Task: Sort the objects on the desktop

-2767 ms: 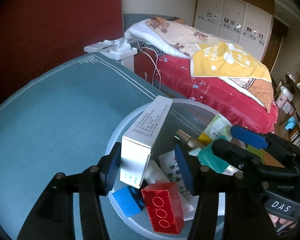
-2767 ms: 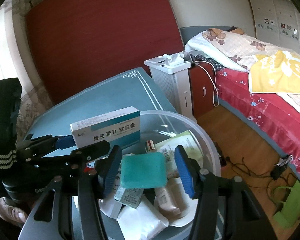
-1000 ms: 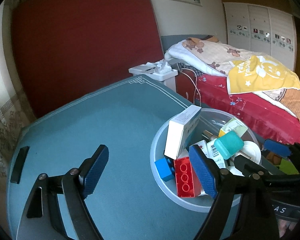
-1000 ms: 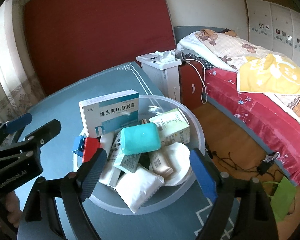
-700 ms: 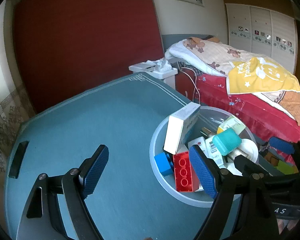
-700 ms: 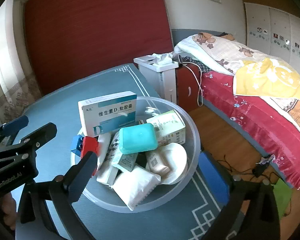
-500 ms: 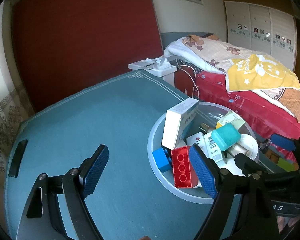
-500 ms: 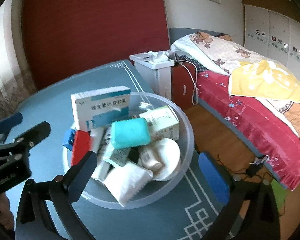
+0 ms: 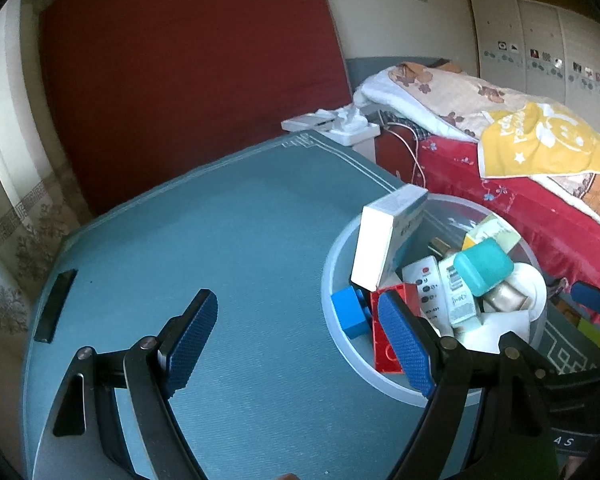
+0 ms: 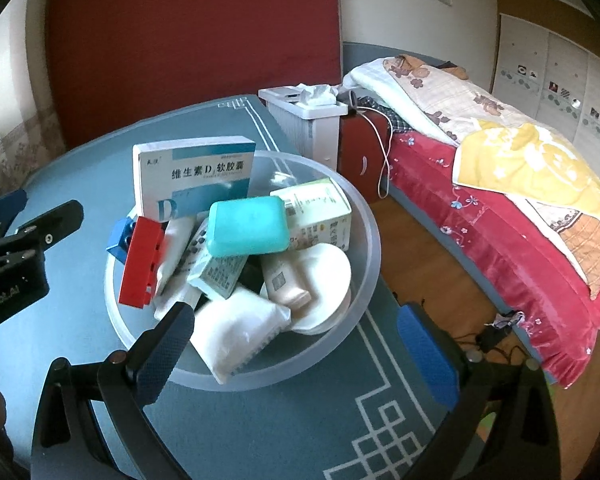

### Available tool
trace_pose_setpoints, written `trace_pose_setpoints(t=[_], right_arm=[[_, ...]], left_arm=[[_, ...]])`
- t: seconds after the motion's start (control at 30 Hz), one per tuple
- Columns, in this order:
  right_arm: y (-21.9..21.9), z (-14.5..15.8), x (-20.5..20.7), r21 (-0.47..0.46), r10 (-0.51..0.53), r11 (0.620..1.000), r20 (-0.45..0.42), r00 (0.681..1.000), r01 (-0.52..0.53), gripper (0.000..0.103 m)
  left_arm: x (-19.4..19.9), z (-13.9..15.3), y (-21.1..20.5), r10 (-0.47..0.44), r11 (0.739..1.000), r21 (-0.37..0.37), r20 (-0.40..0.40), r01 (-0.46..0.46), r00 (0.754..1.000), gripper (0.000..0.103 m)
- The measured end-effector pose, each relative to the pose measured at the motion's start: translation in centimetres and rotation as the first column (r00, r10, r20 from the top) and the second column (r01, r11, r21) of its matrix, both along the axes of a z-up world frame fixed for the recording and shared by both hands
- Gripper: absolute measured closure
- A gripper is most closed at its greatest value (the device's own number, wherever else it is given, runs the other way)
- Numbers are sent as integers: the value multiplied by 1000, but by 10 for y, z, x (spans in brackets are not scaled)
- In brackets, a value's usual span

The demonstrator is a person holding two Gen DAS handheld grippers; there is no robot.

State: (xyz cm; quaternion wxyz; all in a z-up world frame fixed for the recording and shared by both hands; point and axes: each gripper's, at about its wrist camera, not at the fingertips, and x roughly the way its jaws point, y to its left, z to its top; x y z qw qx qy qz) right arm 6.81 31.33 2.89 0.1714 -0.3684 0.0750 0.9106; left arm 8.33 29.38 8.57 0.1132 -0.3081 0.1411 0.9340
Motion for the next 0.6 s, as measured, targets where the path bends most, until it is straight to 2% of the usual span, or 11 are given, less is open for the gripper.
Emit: trace_pose_setpoints(t=[0.23, 0.6], right_arm=[[0, -1, 3, -8, -1, 1000, 1, 1000, 1, 1], [-5, -8, 0, -17, 14, 1000, 25, 1000, -13, 1]], left_arm=[[-6, -8, -4, -35, 997, 76, 80, 29, 996, 17], [-1, -10, 2, -55, 997, 49, 58, 52, 997, 17]])
